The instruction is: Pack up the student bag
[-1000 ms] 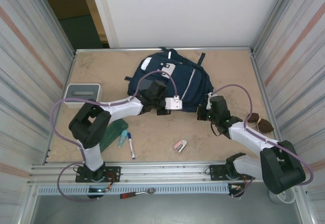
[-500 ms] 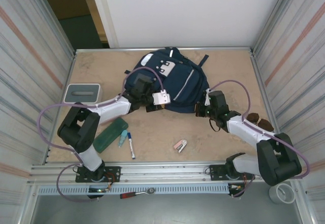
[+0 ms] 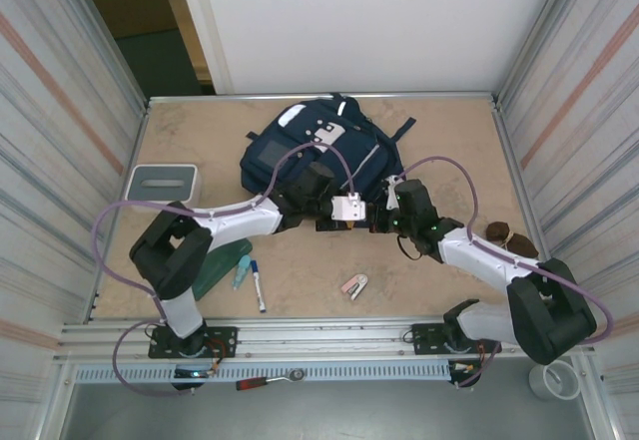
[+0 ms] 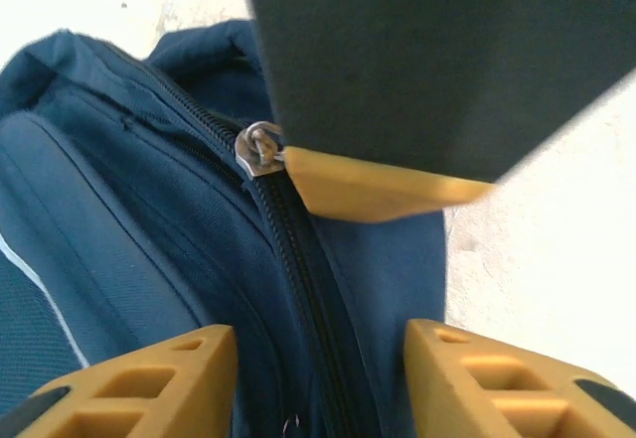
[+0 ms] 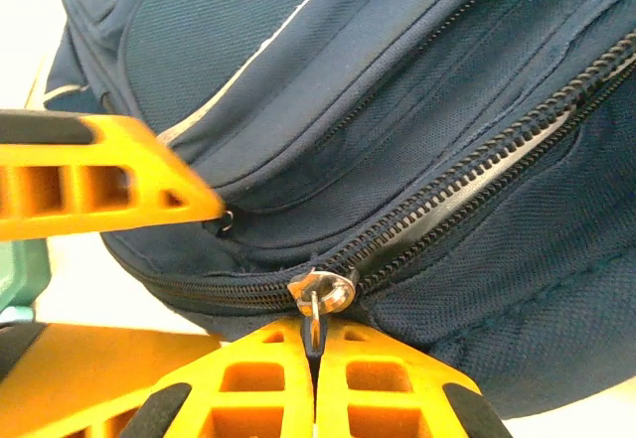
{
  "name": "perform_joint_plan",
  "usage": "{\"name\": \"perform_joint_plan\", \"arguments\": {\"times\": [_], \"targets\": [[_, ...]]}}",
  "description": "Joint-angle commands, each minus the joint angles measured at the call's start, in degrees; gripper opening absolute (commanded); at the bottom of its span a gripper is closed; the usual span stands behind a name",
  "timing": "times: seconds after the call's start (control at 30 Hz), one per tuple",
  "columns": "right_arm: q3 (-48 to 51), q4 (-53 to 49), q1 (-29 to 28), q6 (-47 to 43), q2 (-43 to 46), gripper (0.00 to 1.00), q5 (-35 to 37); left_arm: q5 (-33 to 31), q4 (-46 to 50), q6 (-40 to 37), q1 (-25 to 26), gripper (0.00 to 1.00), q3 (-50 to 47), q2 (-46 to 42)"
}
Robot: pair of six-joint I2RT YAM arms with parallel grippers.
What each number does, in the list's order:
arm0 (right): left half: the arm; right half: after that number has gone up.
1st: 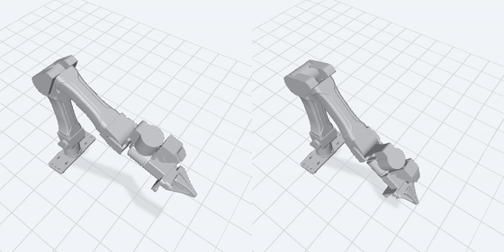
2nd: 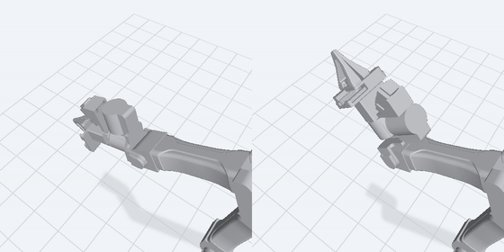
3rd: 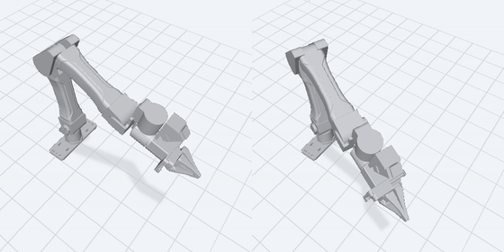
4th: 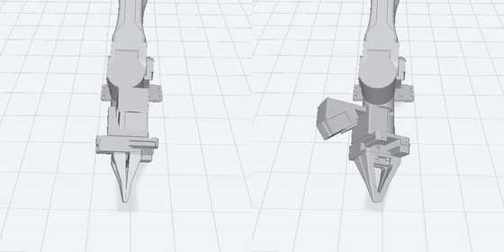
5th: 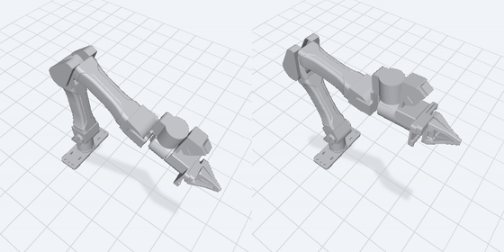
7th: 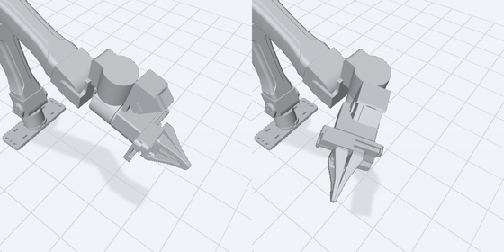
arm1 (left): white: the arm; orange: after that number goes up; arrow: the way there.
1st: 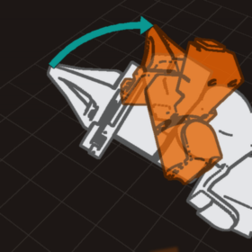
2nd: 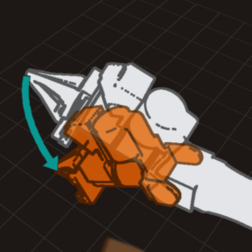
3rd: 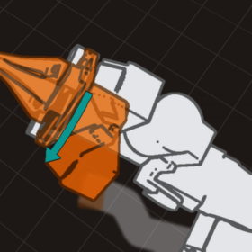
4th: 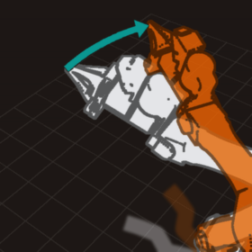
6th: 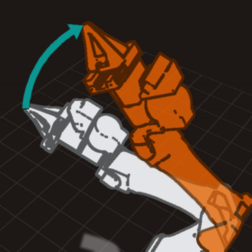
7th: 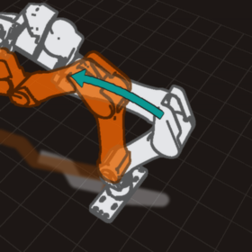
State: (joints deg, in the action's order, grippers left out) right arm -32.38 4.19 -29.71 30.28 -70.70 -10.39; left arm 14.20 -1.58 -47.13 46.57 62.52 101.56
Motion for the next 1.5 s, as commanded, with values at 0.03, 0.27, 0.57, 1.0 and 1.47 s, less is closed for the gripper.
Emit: {"name": "perform_joint_plan", "arguments": {"times": [0.03, 0.27, 0.57, 1.0, 1.47], "targets": [[-1.3, 3.3, -0.8, 1.1, 2.9, 0.00, -0.8, -0.7, -2.3, 0.6, -0.3, 0.26, 1.0, 1.5], [-2.3, -9.2, 3.7, -0.1, 2.4, 0.00, 11.6, 4.2, -1.5, 1.3, -4.9, 0.00, -4.0, -4.6], [-5.6, -10.0, 6.7, -1.2, -2.7, 0.00, 13.0, 7.5, -5.2, 3.2, -13.6, 0.00, -12.4, -12.4], [-8.1, -3.5, -2.1, 1.0, -2.8, 0.00, 7.6, 6.5, 0.1, 7.4, -6.6, 0.59, -8.7, -13.5], [-5.9, -6.6, -3.2, -0.5, 1.4, 0.00, 12.6, 10.0, 2.5, 10.5, -6.1, 0.07, -1.7, -4.1]]}}
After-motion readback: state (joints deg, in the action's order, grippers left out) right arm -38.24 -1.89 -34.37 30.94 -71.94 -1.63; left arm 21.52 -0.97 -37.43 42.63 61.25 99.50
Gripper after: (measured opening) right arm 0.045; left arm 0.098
